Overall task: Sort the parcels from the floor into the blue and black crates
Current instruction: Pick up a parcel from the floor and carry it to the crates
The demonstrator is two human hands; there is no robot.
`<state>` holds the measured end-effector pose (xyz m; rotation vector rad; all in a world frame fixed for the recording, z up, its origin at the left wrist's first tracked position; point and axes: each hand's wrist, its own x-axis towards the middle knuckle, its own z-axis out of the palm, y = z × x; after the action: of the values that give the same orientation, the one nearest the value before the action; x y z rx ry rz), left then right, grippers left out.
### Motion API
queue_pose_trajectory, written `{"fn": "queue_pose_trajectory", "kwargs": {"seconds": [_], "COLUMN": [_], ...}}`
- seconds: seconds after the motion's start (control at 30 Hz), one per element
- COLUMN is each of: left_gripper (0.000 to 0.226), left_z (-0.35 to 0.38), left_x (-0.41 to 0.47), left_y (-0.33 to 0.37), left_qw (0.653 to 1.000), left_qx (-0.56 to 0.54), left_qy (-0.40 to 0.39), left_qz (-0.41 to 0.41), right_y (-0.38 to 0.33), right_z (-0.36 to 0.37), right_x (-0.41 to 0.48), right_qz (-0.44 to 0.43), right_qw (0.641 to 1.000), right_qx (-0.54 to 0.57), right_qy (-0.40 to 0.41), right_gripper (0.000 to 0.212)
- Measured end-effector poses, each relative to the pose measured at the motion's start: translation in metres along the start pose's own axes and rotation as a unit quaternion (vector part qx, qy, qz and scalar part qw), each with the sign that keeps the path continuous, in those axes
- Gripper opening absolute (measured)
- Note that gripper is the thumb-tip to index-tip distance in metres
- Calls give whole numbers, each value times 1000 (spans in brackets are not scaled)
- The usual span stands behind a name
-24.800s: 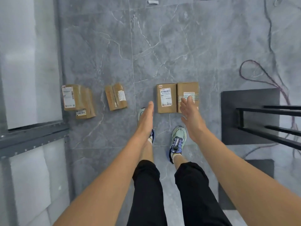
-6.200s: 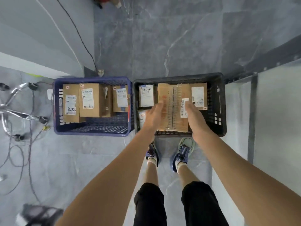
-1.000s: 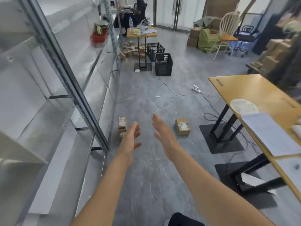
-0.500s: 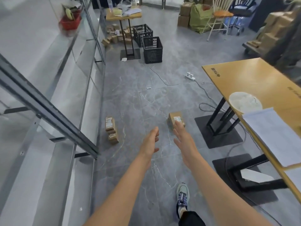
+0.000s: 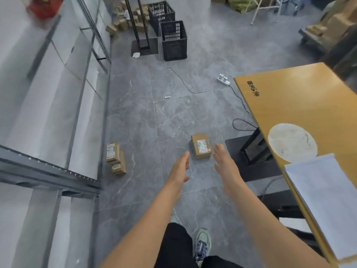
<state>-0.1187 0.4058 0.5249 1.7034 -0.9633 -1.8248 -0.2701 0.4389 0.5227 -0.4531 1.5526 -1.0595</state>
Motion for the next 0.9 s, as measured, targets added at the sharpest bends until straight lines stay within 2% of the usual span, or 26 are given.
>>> {"fn": "queue_pose_trajectory", "kwargs": {"seconds": [0.17, 0.47, 0.57, 0.73, 0.9], "left_gripper": [58, 35, 45, 51, 54], "left_z": [19, 40, 43, 53, 69], "left_x": [83, 273, 333, 431, 539], "left_y": [23, 65, 68, 36, -35], "left_qw": [999, 994, 991, 981, 973], "left_qx": [5, 32, 52, 86, 98], "left_qy": [-16, -30, -34, -32, -26], "left_qz": [-37, -104, -118, -172, -209], "right_y": [-20, -39, -31, 12, 91], "right_z": [-10, -10, -16, -27, -41], "right_x": [83, 273, 333, 434, 549], "right_qz": [12, 104, 135, 195, 221], "right_qw": [1000, 992, 987, 974, 964], "right_qx": [-16, -67, -78, -101, -138], "right_qy": [11, 39, 48, 62, 52], "right_gripper": [58, 71, 71, 73, 75]}}
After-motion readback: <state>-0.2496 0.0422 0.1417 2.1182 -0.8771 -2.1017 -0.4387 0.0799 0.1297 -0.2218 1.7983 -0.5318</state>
